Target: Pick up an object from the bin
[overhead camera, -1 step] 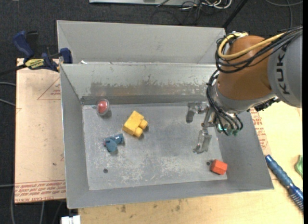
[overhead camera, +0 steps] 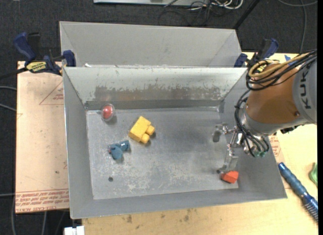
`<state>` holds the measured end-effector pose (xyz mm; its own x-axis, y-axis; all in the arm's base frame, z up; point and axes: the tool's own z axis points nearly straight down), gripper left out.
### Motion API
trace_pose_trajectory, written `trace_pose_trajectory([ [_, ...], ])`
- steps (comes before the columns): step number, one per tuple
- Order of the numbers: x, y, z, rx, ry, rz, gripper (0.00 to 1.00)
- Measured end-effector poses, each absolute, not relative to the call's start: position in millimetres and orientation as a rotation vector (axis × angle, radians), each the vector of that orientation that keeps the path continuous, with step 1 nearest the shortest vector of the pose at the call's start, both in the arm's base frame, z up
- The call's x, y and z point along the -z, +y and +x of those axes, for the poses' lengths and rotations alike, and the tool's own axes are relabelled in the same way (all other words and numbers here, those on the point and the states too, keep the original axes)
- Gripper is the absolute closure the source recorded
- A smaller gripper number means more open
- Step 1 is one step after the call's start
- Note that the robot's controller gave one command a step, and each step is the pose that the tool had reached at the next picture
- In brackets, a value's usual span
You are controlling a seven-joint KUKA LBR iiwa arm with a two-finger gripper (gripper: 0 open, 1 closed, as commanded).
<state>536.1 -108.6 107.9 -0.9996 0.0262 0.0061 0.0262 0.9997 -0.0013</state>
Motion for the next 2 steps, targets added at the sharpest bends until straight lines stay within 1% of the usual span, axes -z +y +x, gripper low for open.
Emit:
trace_pose_trajectory([
  [1,-69.0,-152.5,485.6,0.000,-3.145,-0.114,0.00],
  [2,-70.2,-149.9,486.5,0.000,-3.143,-0.099,1.00],
])
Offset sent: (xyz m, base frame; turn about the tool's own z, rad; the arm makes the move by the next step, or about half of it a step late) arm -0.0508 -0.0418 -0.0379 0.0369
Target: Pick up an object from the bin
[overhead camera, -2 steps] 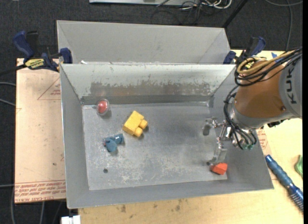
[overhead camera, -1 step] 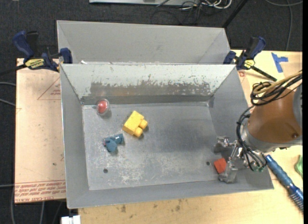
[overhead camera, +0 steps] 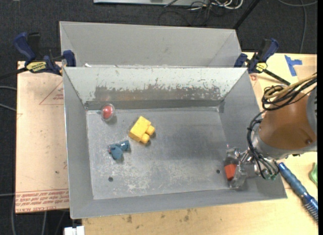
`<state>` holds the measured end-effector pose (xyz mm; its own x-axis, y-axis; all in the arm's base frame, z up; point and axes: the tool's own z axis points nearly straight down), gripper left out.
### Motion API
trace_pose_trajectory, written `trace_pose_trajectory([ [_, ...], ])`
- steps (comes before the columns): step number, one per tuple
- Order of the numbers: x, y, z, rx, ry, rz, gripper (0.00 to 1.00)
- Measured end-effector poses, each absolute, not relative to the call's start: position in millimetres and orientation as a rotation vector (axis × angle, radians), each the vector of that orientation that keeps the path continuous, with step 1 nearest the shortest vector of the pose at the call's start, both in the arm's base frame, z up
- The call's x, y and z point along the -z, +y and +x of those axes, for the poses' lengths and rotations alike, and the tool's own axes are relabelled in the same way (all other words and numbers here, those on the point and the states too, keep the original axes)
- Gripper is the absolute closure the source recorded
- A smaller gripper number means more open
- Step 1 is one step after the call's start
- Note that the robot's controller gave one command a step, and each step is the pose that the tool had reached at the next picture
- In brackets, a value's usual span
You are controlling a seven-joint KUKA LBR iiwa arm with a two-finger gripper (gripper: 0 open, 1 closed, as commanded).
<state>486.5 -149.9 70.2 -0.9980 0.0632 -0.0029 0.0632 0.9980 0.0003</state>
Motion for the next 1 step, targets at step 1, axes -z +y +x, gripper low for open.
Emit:
trace_pose_trajectory([
  [1,-214.7,-141.5,505.2,0.004,3.130,0.058,1.00],
])
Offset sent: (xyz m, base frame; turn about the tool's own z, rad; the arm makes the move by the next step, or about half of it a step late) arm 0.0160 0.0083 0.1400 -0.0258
